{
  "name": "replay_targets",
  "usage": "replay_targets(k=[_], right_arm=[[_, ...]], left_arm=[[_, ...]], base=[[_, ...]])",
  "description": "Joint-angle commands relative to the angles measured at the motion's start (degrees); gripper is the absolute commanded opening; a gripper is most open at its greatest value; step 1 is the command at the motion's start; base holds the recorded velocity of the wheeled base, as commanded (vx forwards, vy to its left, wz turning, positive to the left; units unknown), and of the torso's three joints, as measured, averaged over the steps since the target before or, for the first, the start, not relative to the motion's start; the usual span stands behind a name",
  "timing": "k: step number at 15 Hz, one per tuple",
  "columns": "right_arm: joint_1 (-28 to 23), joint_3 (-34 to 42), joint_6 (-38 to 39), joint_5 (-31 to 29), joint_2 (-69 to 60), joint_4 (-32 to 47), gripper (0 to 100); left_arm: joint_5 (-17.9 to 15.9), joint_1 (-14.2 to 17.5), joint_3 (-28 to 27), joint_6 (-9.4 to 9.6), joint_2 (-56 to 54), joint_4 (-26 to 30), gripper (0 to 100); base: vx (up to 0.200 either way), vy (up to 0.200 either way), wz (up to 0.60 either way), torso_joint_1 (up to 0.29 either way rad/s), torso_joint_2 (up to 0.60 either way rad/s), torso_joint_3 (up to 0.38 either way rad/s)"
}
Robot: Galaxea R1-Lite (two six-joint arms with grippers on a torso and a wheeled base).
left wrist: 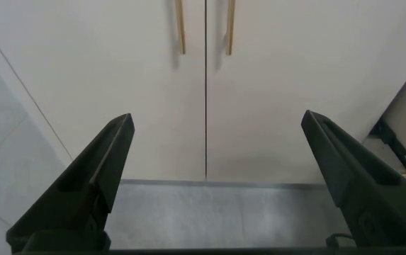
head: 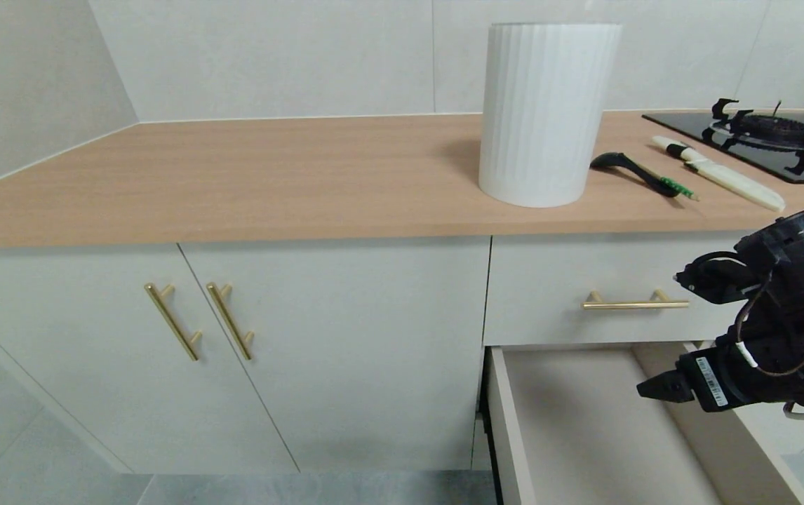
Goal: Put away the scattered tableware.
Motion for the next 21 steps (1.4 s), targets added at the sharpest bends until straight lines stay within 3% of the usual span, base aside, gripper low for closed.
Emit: replay_targets(k=[1,12,15,17,20,21], right_arm=[[0.03,0.00,-0.01,0.05,-0.23,0.06,100],[-1.99,0.09,-0.01,0.05,1.97,-2.49,100],[-2.08,-0.70,-0.01,-1.45,2.94,-7.41,100],[-4.02,-5.36,0.17,-1.62,3.64,-12.60,100],[-9.29,-15.03,0.34,-2.76,10.32,-11.81,100],[-9.99,-15.21,0.34,-2.94,12.08,-11.98,100]], left_arm=[[0.01,0.02,0.00,-0.02,0.00,0.00,100],[0.01,0.02,0.00,-0.02,0.00,0.00,100],[0.01,0.02,0.00,-0.02,0.00,0.00,100],[0.01,0.02,0.00,-0.02,0.00,0.00,100],[0.01,0.02,0.00,-0.02,0.00,0.00,100],[0.01,0.02,0.00,-0.02,0.00,0.00,100]], base=[[0.000,0.000,0.00,0.129,-0.55,-0.315],[0.000,0.000,0.00,0.167,-0.47,-0.285],[0.000,0.000,0.00,0.049,-0.11,-0.071],[0.000,0.000,0.00,0.000,0.00,0.000],[0.000,0.000,0.00,0.000,0.00,0.000],[0.000,0.000,0.00,0.000,0.00,0.000]])
